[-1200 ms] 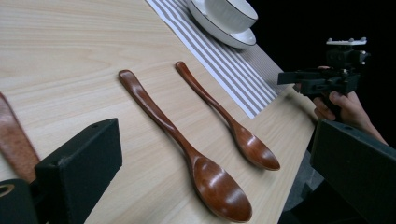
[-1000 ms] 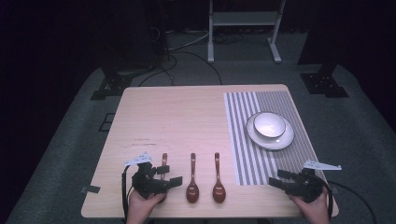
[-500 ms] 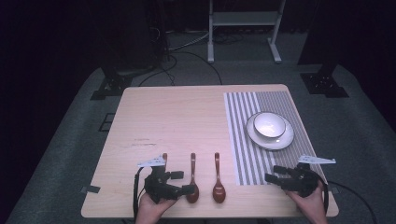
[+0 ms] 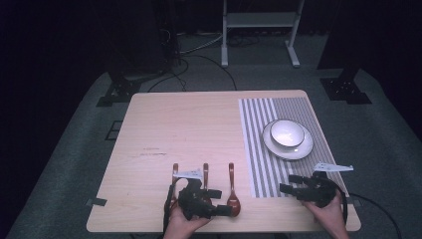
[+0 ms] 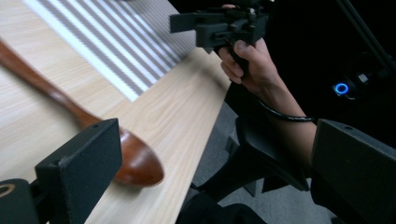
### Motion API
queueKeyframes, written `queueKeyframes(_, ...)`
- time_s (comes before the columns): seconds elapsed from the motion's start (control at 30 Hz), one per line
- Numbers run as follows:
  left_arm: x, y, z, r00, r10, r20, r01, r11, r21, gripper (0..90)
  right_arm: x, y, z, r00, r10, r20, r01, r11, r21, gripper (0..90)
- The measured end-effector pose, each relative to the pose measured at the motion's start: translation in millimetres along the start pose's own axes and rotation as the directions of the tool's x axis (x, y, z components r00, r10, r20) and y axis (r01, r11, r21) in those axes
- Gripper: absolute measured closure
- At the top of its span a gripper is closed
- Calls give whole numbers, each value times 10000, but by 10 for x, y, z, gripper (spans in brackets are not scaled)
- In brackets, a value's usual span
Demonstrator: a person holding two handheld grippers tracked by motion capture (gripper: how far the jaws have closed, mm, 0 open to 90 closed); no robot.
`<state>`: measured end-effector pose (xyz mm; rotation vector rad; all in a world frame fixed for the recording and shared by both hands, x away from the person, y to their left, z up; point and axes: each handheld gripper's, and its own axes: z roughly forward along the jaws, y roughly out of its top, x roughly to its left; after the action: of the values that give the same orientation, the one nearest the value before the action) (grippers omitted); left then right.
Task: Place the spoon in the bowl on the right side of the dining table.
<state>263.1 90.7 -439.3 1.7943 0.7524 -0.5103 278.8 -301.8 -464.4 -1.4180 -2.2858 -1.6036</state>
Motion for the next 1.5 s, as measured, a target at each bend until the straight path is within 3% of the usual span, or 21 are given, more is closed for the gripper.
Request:
queueKeyframes(0.27, -12, -21, 179, 9963, -370, 773, 339, 9986, 406, 32, 6, 7, 26, 10000, -28, -17, 28, 9999, 105, 231)
queueKeyframes(0.67, 28, -97, 345, 9930, -728, 927, 636, 9931, 985, 36, 53, 46, 124, 9997, -238, -98, 241, 9992, 333, 231)
queueKeyframes(0.83, 51, -135, 411, 9933, -825, 807, 709, 9880, 1371, 36, 85, 81, 149, 9995, -301, -112, 306, 9987, 415, 231)
queueKeyframes(1.03, 136, -201, 499, 9948, -1000, -187, 1017, 9753, 1962, 46, 112, 113, 171, 9991, -402, -149, 409, 9981, 457, 231)
queueKeyframes(1.17, 135, -201, 516, 9960, -822, -362, 879, 9759, 1997, 77, 152, 137, 206, 9985, -507, -225, 518, 9972, 531, 231)
queueKeyframes(1.5, 159, -211, 485, 9943, -980, -411, 1040, 9764, 1891, 77, 218, 200, 313, 9968, -698, -395, 726, 9945, 753, 231)
